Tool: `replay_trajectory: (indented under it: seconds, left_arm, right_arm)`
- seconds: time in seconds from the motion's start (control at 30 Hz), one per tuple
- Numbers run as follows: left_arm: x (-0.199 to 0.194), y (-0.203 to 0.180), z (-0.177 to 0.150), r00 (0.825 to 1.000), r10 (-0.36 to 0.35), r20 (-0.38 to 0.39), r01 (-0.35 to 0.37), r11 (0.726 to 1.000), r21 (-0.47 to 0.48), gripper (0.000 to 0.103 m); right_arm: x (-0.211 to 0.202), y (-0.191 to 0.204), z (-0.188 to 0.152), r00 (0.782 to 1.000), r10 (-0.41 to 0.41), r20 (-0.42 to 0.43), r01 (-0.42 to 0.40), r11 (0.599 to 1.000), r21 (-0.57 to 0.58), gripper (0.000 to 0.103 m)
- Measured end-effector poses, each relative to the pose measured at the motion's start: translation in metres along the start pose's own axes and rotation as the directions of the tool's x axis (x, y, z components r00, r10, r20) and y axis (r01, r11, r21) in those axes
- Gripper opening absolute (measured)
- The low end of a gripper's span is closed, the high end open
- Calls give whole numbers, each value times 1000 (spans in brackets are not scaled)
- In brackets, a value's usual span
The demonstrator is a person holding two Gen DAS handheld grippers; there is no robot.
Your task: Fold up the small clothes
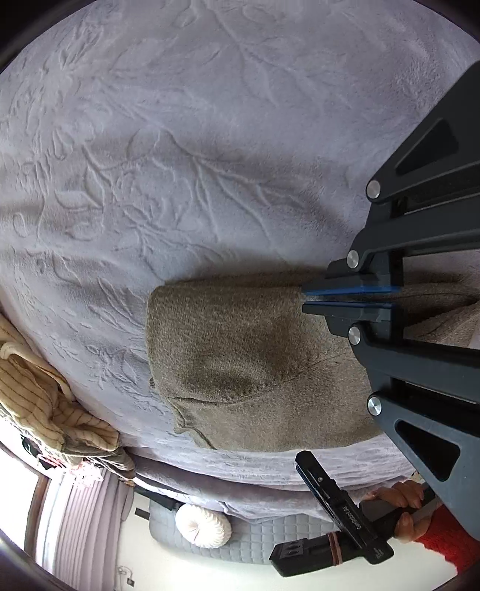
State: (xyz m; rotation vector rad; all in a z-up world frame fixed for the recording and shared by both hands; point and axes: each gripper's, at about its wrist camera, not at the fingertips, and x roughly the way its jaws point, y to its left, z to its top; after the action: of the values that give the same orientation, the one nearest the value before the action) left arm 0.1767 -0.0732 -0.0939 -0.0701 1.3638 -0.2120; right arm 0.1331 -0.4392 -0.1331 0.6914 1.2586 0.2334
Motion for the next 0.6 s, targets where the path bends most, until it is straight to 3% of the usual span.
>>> replay_trajectory:
  seconds: [0.07,0.1,0.13,0.17,0.37,0.4,0.47,0.6]
  left_arm:
    - [4,6,-1,1000,-2,-22,1,1000,-17,81]
    - [7,9,-2,999,-10,-34,9,1000,-24,81]
    - [9,10,-3,999,-21,-43,19,999,-30,81]
    - [12,11,-3,998,-36,-54,34,999,-37,81]
    - [27,13,-6,982,-157,-105,144,983,-117,81]
    - [25,13,-5,982,-166,-92,156,982,-108,87]
    - [24,9,-5,987,-148,-66,143,987,-75,103]
    - [27,1,-5,984,-148,-97,145,989,-34,103]
  right_arm:
    - [-1,-8,-2,1000,21,-10,-21,1000,19,12]
    - [0,-11,-3,999,34,-17,-34,999,30,28]
    - [1,-13,-4,999,47,-22,-46,998,39,52]
    - [1,-15,-5,997,76,-22,-75,996,47,58]
    - [10,-13,-2,982,182,-43,-180,982,49,59]
    - [14,-13,0,980,189,-54,-187,981,47,59]
    - [20,-14,2,978,194,-79,-191,981,44,59]
    - [28,-18,3,974,199,-106,-196,980,38,59]
